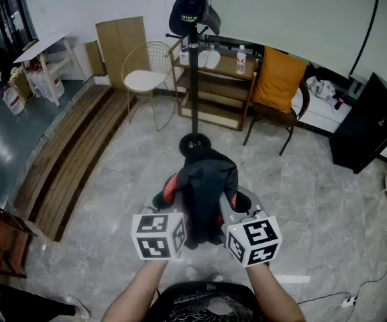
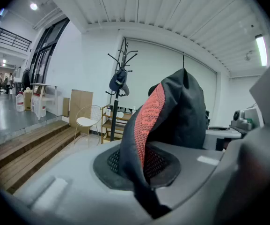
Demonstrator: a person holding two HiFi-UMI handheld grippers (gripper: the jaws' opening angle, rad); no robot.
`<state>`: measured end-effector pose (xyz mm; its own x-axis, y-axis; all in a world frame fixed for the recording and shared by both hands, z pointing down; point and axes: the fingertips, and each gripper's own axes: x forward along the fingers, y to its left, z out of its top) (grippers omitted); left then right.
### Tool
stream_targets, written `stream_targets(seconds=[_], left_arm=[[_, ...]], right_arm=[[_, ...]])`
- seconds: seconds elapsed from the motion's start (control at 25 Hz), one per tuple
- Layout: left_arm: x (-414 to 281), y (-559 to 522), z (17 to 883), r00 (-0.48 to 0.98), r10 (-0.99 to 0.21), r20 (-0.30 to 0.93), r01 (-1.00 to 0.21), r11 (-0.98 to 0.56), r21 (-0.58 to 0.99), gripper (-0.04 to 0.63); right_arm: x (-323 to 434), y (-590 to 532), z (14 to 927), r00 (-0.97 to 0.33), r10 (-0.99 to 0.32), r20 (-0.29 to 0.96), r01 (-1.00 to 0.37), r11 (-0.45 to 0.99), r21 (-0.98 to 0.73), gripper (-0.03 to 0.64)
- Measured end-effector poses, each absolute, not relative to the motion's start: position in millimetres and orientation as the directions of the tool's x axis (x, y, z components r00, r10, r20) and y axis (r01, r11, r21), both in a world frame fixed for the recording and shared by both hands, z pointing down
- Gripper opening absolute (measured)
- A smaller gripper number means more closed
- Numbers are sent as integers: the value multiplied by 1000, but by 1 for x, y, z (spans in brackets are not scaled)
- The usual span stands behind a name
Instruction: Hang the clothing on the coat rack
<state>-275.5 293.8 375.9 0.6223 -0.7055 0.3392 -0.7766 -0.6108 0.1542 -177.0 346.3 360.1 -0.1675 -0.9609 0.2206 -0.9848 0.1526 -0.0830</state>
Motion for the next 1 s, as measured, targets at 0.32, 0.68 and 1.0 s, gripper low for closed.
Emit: stream_targets(seconds=[0.32,0.68,1.0], left_arm=[[-268,281,371,665,-675,320,-740,-654,157,21],[-256,266,370,676,-664,320,-728,-670,147,21],[-235,240,373,622,-706,338,-773,-624,119,21]], right_arm=[[-172,334,351,-125,-970,207,-991,114,-66,18],[-165,317,353,-124,-972,200,-991,113,-69,19],[-147,290,358,-205,-961,185,-977,191,-93,18]])
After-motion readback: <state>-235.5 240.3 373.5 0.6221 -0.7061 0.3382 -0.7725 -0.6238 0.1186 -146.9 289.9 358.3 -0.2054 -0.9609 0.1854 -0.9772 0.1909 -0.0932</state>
